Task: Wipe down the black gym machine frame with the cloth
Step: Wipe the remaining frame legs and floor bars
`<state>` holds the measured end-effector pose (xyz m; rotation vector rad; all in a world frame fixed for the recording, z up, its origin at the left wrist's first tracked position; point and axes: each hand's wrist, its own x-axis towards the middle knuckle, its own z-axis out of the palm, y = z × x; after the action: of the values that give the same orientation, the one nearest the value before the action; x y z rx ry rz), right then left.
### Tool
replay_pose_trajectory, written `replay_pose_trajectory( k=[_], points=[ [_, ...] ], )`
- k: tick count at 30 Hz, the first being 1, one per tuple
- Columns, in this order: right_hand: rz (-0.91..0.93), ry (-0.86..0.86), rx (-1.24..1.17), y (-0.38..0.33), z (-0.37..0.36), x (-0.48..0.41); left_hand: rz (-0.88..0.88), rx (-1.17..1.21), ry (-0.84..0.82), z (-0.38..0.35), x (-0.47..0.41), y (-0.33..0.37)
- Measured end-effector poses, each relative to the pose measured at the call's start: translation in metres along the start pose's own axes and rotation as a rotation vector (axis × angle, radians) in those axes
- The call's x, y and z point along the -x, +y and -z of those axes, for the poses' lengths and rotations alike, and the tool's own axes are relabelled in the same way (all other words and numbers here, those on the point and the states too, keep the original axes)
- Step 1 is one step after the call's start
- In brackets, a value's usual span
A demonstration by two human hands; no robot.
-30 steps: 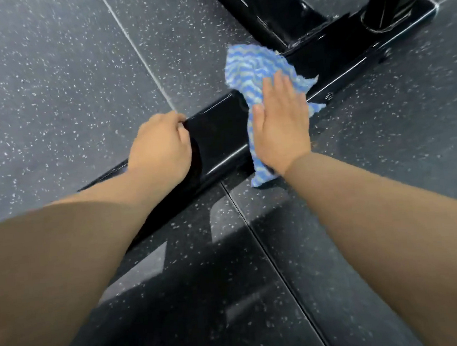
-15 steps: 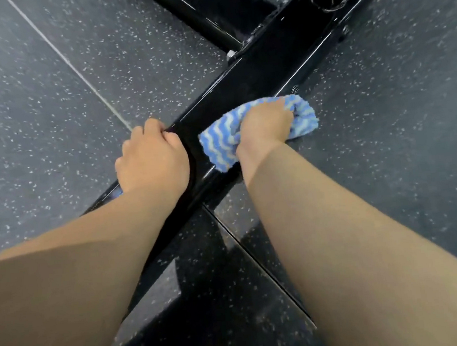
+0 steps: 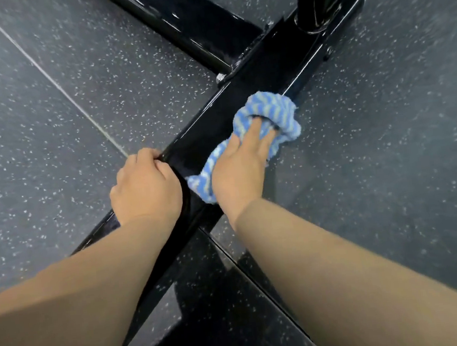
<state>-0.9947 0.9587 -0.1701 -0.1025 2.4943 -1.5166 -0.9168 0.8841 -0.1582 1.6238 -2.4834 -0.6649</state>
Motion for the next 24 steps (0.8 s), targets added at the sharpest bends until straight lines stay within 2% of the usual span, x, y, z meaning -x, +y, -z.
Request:
replay_pose_trajectory(
  k=[3,4,6,8,9,12,13,14,15,17,18,20,22,23,24],
  points=[
    [0.361,-0.072,0.544,0.016,0.008,-0.04,-0.014,0.001,0.016,0.0,-0.005,0.002],
    [0.422,-0.143,0.71,0.012,0.012,-0.064,-0.017,-0.01,0.017,0.0,-0.005,0.001],
    [0.469,-0.232,0.859,0.0,0.016,-0.109,-0.031,-0.01,0.024,-0.001,-0.006,0.0],
    [0.533,-0.286,0.966,-0.013,0.009,-0.12,-0.016,0.0,0.021,-0.001,-0.007,-0.003],
    [0.637,-0.318,0.995,-0.015,0.006,-0.109,-0.003,0.006,0.019,-0.001,-0.006,-0.003],
    [1.135,-0.631,0.808,0.004,0.008,-0.058,0.012,0.044,0.025,0.001,-0.004,0.001],
    [1.205,-0.735,0.78,0.003,0.014,-0.058,0.019,0.065,0.035,0.001,-0.003,0.0],
    [1.193,-0.783,0.774,-0.003,0.017,-0.071,0.023,0.088,0.043,0.001,-0.004,0.0],
    [1.114,-0.745,0.827,-0.015,0.015,-0.089,0.031,0.108,0.056,0.001,-0.005,0.0],
    [0.97,-0.58,1.067,-0.041,0.003,-0.119,0.052,0.127,0.06,0.0,-0.004,0.0],
    [0.954,-0.532,1.212,-0.051,-0.007,-0.122,0.041,0.121,0.06,-0.001,-0.004,0.002],
    [1.008,-0.622,1.277,-0.058,-0.034,-0.095,0.035,0.107,0.059,0.0,-0.005,0.001],
    [1.129,-0.773,1.169,-0.055,-0.037,-0.069,0.043,0.104,0.043,0.001,-0.005,-0.001],
    [1.148,-0.807,1.109,-0.054,-0.031,-0.074,0.04,0.102,0.038,0.002,-0.004,-0.003],
    [1.137,-0.79,1.157,-0.059,-0.023,-0.094,0.036,0.107,0.042,0.002,-0.003,0.0]
  ],
)
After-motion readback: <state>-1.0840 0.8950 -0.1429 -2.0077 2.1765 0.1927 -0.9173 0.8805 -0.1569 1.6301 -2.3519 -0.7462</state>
